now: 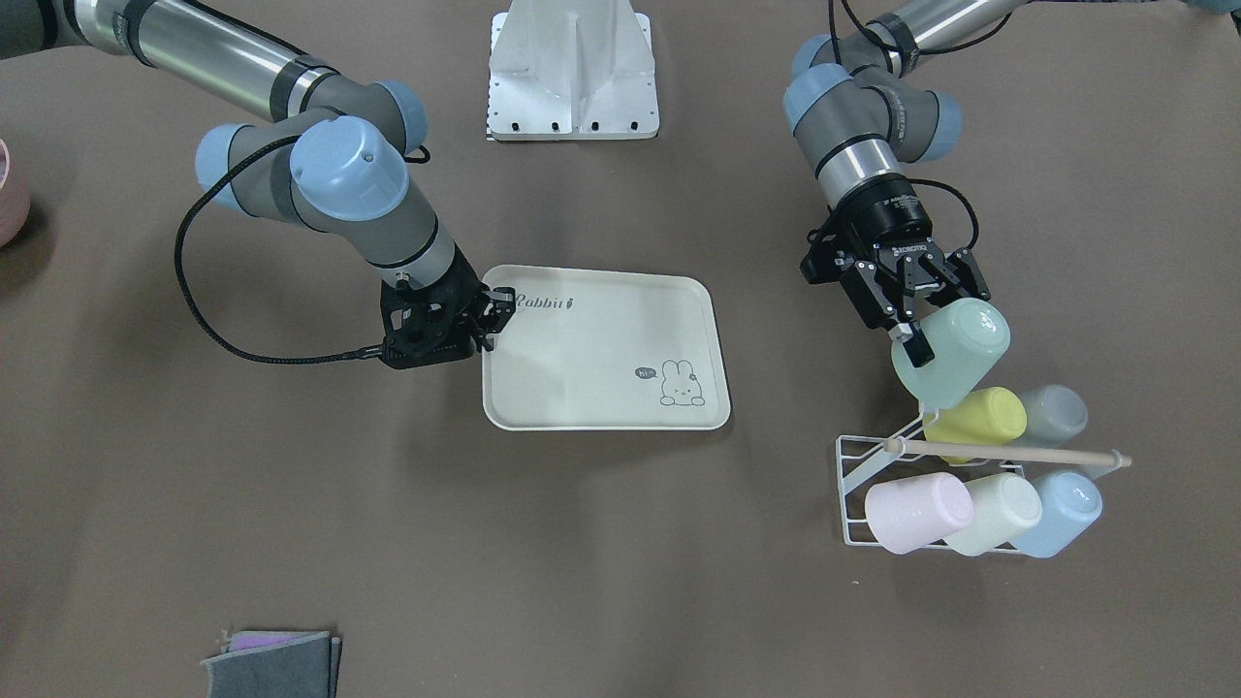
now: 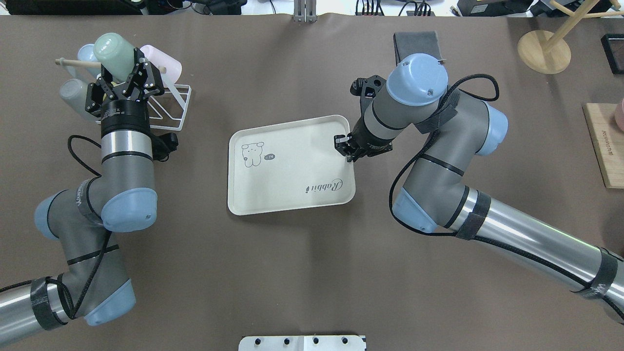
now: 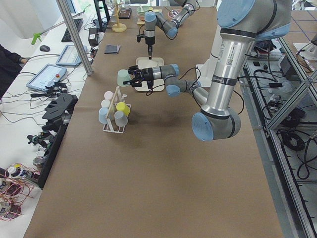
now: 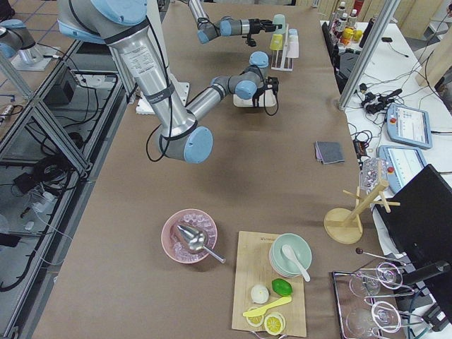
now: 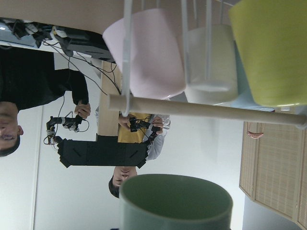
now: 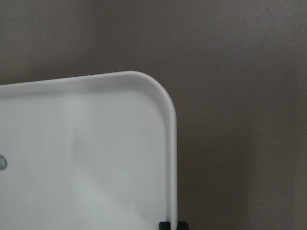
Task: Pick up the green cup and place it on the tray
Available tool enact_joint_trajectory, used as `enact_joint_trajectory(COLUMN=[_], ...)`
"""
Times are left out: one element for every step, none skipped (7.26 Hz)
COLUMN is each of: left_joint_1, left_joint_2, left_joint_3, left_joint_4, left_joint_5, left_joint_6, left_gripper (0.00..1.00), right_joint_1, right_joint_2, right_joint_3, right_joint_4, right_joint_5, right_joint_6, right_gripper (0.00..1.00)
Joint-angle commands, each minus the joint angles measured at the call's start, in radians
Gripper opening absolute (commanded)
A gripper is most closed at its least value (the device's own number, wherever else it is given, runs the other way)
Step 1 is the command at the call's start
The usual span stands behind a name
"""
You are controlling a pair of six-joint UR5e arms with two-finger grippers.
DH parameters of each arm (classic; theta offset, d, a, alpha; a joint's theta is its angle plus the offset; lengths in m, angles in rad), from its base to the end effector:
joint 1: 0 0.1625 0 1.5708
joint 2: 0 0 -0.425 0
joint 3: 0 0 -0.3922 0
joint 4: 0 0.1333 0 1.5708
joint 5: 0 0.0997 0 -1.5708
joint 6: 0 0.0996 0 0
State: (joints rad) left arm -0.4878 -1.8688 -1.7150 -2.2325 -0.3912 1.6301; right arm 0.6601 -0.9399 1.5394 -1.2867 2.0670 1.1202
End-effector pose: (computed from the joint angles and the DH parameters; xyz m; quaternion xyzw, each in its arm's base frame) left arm 0.3873 -0.4606 0.3290 0.2916 -0.5737 0.6295 0.4354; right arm -0.5046 -0.5004 0.2629 0.0299 -0.4692 -0.0128 0.8825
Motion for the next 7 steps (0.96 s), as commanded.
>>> enact_joint_trajectory(left_joint_1=[-0.005, -0.005, -0.006, -0.008, -0.015, -0.018, -0.017], left_joint_2=[-0.006, -0.013, -0.042, -0.079, -0.111, -0.136, -0.160], left_joint_3=[-0.001, -0.008, -0.009, -0.009, -0.009, 0.003, 0.014], left_joint_4=[-0.113, -0.117, -0.119, -0.133, -0.159, -0.208, -0.238], left_joint_5=[-0.189, -0.309, -0.412, -0.489, -0.558, -0.642, -0.737], left_joint_6=[-0.239, -0.445, -0.601, -0.709, -0.749, -0.885, -1.128], left_gripper=[0.14, 0.14, 0.14, 0.11, 0.07, 0.07, 0.07], right_joint_1=[-0.008, -0.011, -0.013, -0.013, -0.014, -0.017, -0.017], right_joint_2=[-0.008, -0.013, -0.026, -0.031, -0.033, -0.036, -0.037], right_joint_3=[-0.007, -0.007, -0.007, -0.008, -0.008, -0.008, -0.008], right_joint_4=[0.006, 0.006, 0.007, 0.007, 0.007, 0.007, 0.006], right_joint_5=[-0.005, -0.007, -0.007, -0.007, -0.008, -0.018, -0.018], right_joint_6=[-0.002, -0.002, -0.002, -0.002, -0.002, 0.000, 0.000], right_gripper=[0.00, 0.00, 0.00, 0.00, 0.00, 0.05, 0.21])
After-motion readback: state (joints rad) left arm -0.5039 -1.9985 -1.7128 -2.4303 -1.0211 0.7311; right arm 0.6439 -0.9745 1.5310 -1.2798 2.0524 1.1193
